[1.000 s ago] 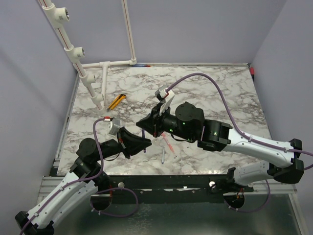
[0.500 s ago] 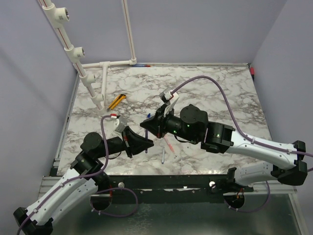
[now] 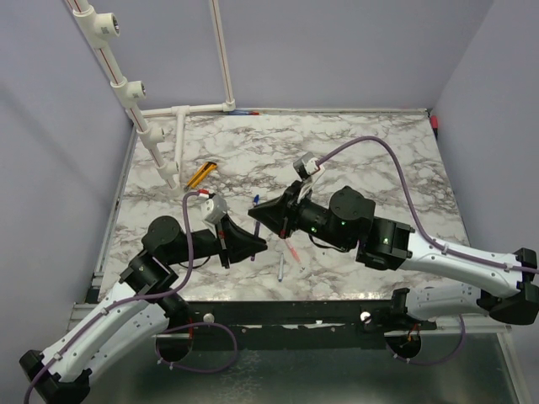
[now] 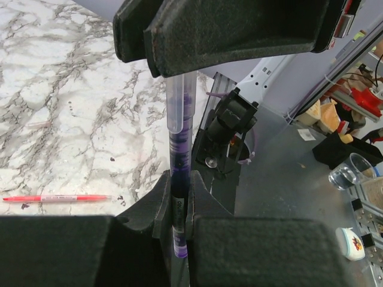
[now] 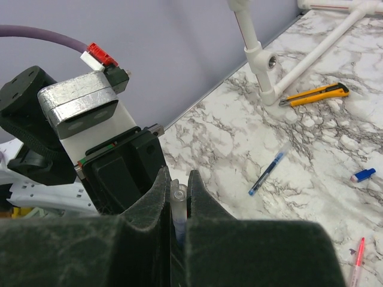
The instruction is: Insert the pens into the pen caps
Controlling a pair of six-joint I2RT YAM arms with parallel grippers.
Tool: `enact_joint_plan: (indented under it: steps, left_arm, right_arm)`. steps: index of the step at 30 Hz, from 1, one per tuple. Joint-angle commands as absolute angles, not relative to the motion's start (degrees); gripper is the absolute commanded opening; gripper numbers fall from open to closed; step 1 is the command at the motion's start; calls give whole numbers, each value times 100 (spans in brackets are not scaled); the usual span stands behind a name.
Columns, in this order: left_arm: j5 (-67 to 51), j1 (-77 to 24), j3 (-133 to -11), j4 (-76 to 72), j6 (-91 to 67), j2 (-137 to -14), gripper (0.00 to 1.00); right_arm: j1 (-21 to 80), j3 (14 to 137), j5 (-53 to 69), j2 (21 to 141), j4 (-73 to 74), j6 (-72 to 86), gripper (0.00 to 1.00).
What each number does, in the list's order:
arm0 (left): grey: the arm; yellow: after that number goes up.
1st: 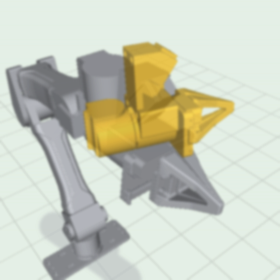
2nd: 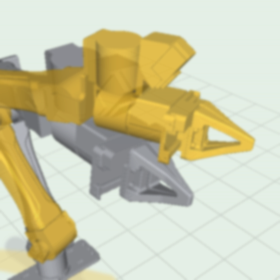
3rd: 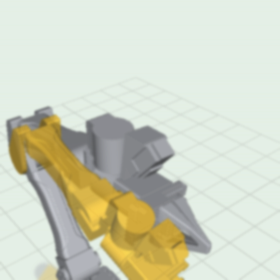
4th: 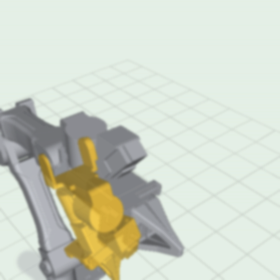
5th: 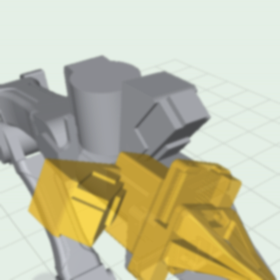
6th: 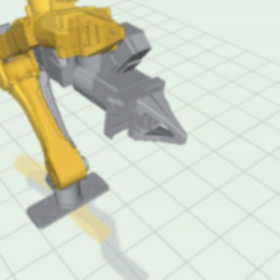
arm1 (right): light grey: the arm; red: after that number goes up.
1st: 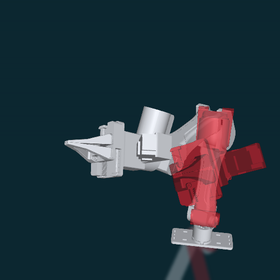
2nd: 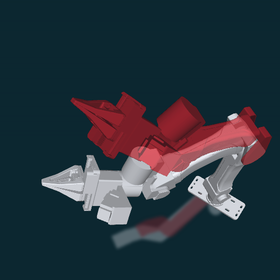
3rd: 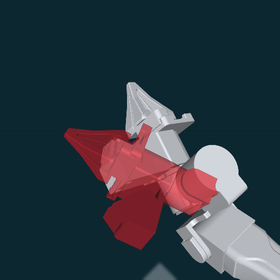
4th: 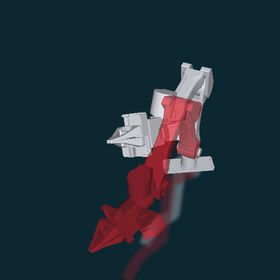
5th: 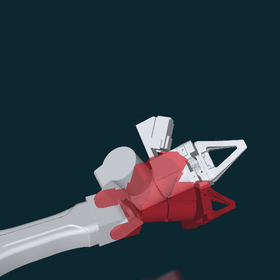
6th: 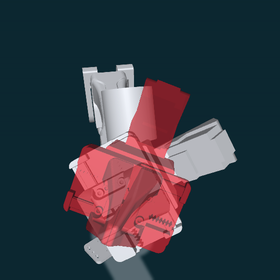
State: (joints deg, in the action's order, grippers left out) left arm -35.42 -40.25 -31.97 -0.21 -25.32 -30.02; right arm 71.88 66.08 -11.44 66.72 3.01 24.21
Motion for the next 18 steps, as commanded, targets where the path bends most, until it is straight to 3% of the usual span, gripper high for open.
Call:
enact_joint_plan:
  steps: [1, 18]
  left_arm:
    - [-2979, -3944, -3821, -960, -2290, -3076, 0]
    - [-2946, -3938, -4528, -959, -1949, -3526, 0]
  right_arm:
    - [7403, 6112, -136, 6780, 1274, 2756, 1]
    - [7605, 5902, 261, 6876, 1352, 2894, 1]
